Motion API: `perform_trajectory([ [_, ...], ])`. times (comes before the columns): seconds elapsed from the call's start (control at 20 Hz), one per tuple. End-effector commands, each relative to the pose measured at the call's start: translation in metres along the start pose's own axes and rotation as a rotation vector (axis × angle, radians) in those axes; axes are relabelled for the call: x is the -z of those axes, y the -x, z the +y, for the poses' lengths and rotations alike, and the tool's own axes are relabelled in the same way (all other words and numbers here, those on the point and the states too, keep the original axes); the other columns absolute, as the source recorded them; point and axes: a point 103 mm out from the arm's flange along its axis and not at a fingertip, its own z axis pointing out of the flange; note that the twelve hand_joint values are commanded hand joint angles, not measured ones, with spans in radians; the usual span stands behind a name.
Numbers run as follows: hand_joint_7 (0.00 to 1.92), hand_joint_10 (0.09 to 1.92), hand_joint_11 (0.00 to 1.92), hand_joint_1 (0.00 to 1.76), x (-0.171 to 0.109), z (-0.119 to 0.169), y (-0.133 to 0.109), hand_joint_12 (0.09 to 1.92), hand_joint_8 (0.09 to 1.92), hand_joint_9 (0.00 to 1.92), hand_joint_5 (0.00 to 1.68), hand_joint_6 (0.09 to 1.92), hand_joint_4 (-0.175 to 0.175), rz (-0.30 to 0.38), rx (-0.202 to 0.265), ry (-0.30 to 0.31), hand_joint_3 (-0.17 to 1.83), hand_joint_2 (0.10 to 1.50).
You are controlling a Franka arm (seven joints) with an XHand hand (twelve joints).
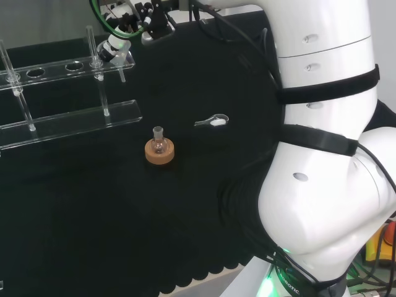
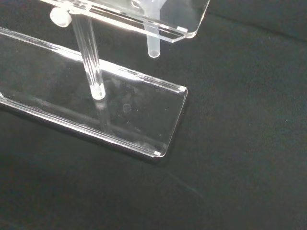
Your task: Pick up the funnel from the transparent funnel stand.
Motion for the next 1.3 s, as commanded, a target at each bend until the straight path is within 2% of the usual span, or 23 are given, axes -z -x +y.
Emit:
perform_trajectory([
  [0.05, 0.0, 0.85, 0.21, 0.42, 0.0, 0.005, 0.001, 1.42, 0.68, 0.14, 0.11, 0.09, -0.053, -0.03, -0.026, 0.017, 0.1, 0.77],
  [0.55, 0.0, 0.85, 0.21, 0.43, -0.014, 0.015, 0.008, 1.42, 0.68, 0.13, 0.11, 0.09, -0.056, -0.016, -0.025, 0.001, 0.1, 0.77],
  [0.95, 0.0, 0.86, 0.3, 0.44, -0.016, 0.02, 0.003, 1.37, 0.59, 0.12, 0.08, 0.09, -0.054, -0.012, -0.005, 0.012, 0.09, 0.78],
  [1.3, 0.0, 0.84, 0.38, 0.46, -0.02, 0.025, 0.0, 1.34, 0.57, 0.2, 0.07, 0.09, -0.055, -0.026, -0.007, 0.006, 0.09, 0.79],
])
